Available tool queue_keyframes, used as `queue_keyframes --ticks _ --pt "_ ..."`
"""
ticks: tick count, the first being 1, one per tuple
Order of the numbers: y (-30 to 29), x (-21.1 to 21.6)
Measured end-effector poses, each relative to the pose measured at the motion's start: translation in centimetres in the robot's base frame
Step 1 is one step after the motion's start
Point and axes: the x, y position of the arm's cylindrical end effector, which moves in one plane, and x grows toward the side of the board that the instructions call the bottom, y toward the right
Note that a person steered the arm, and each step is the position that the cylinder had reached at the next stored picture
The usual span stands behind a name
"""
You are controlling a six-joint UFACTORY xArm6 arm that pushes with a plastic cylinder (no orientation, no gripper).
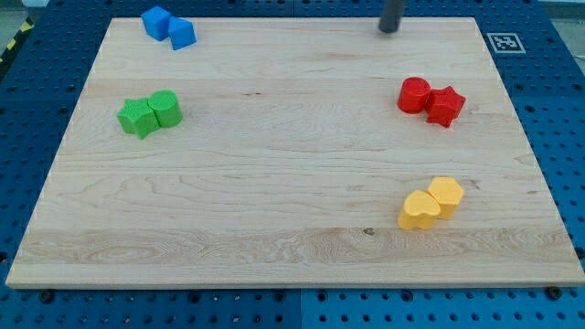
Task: Move your arm towards the top left
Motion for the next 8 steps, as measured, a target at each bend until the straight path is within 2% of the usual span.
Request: queue_keyframes --ticks 1,3,6,7,8 --pt "-3.6 1.4" --pt "-13.9 7.1" --pt "-33.0 8.1" --pt "-38.6 4.9" --pt "-41.2 -1.0"
